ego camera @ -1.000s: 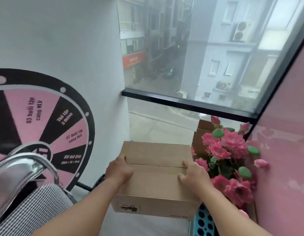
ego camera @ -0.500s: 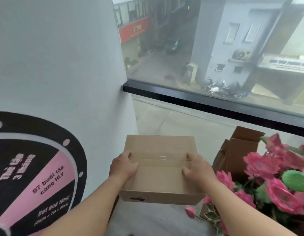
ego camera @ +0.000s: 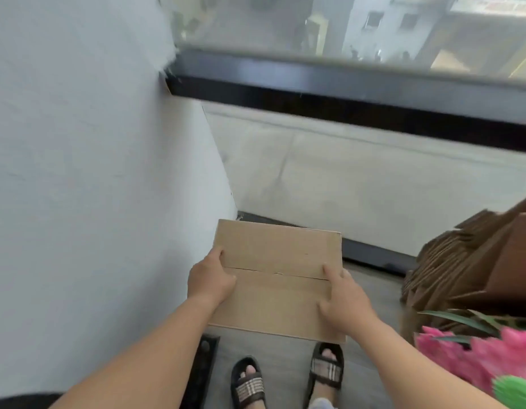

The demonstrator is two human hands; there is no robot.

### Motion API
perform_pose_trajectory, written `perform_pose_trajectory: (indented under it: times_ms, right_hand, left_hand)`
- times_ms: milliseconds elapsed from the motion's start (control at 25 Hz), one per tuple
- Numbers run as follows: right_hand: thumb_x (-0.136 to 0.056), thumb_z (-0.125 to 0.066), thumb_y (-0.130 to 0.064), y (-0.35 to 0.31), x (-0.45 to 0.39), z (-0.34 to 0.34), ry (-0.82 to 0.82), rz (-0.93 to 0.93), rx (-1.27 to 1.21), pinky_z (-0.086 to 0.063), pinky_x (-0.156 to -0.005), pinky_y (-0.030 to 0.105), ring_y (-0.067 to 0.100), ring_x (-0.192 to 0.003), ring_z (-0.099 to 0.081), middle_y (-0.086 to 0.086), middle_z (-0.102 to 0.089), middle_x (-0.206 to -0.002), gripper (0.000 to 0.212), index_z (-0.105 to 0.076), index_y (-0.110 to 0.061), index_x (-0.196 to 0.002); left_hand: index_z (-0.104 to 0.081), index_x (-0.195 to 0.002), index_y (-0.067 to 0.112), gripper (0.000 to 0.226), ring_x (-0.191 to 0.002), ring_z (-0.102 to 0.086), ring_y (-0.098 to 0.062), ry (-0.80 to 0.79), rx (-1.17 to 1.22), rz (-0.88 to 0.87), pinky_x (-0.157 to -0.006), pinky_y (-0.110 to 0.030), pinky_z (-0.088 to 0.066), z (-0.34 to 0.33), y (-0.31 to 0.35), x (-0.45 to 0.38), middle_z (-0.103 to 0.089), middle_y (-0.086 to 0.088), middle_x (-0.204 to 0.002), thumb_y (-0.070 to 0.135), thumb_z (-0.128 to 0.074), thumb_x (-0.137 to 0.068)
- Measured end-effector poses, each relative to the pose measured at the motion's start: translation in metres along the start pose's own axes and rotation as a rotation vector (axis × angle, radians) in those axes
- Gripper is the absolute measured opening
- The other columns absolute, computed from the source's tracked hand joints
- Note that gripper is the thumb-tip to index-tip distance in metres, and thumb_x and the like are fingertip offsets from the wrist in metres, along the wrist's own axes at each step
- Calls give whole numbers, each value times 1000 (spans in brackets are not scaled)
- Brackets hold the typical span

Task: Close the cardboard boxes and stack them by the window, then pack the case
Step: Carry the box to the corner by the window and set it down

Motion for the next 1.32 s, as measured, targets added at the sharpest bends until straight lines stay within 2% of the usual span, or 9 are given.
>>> perform_pose_trajectory:
  times_ms: [80, 240, 560, 760, 840, 1080, 1160, 1240, 1320]
  right_hand:
    - [-86, -59, -30, 11, -58, -52, -65, -3, 14, -47, -89, 34, 30, -116, -56, 6, -35, -144, 80, -21, -29, -156]
    - [-85, -65, -29, 36, -162, -135, -95, -20, 7, -45, -91, 32, 33, -119, -56, 11, -40, -144, 82, -25, -24, -156]
    - [-86, -67, -31, 60, -279, -206, -41, -48, -12, -45, -87, 38, 36, -114, -56, 11, -43, -137, 77, -28, -24, -153]
    - [-84, -66, -28, 48, -302, -222, -34, -19, -14, -38, -78, 33, 36, -108, -54, 11, -44, -127, 73, -31, -24, -148]
    - [-83, -64, -27, 48, -304, -226, -35, -27, 3, -39, -77, 34, 36, -107, -53, 11, -42, -129, 78, -26, -26, -151]
    - [-83, -63, -34, 35, -305, -227, -123, 21, 26, -42, -81, 33, 37, -114, -54, 13, -37, -145, 88, -16, -28, -157]
    - [-84, -62, -35, 31, -306, -219, -141, 21, 3, -39, -80, 33, 36, -110, -54, 11, -44, -139, 78, -27, -26, -153]
    - [-86, -58, -31, 29, -306, -203, -106, 2, -9, -38, -77, 35, 32, -97, -50, 12, -51, -128, 59, -41, -23, -141]
    - [-88, -55, -30, 32, -301, -182, -74, -38, -17, -39, -75, 35, 31, -94, -48, 13, -51, -126, 51, -46, -20, -137]
  left_hand:
    - [-51, -137, 28, 66, -89, -56, -22, -24, -50, 27, -73, -26, -44, -44, -27, -52, -68, 0, -110, 23, -72, -75]
    - [-52, -140, 29, 72, -113, -62, -32, -70, -128, 57, -90, -34, -50, -128, -75, -147, -67, -4, -124, 28, -78, -73]
    - [-52, -143, 26, 73, -118, -60, -31, -73, -138, 47, -94, -31, -47, -226, -120, -259, -66, -6, -129, 25, -80, -75]
    - [-42, -147, 21, 69, -117, -58, -37, -76, -234, -21, -100, -43, -49, -240, -120, -300, -60, -15, -130, 16, -66, -82]
    - [-40, -147, 22, 69, -114, -57, -38, -76, -258, -33, -98, -46, -49, -241, -122, -306, -58, -18, -126, 17, -66, -83]
    - [-47, -142, 16, 63, -116, -55, -39, -95, -290, -41, -95, -40, -48, -226, -126, -311, -60, -21, -124, 12, -62, -81]
    - [-54, -133, 12, 54, -114, -56, -39, -95, -297, -25, -94, -39, -49, -216, -121, -307, -62, -19, -121, 10, -60, -80]
    - [-58, -123, 10, 45, -110, -56, -39, -69, -329, -29, -90, -41, -51, -202, -111, -297, -60, -18, -115, 11, -55, -78]
    - [-57, -119, 10, 40, -108, -55, -39, -55, -365, -41, -89, -44, -51, -188, -93, -288, -55, -17, -113, 14, -52, -79]
Point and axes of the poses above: each hand's wrist, its own x-axis away from the middle knuckle, its own z-axis out of the back of the hand, y = z × x, the point moved 8 cm from there along -x, towards the middle knuckle
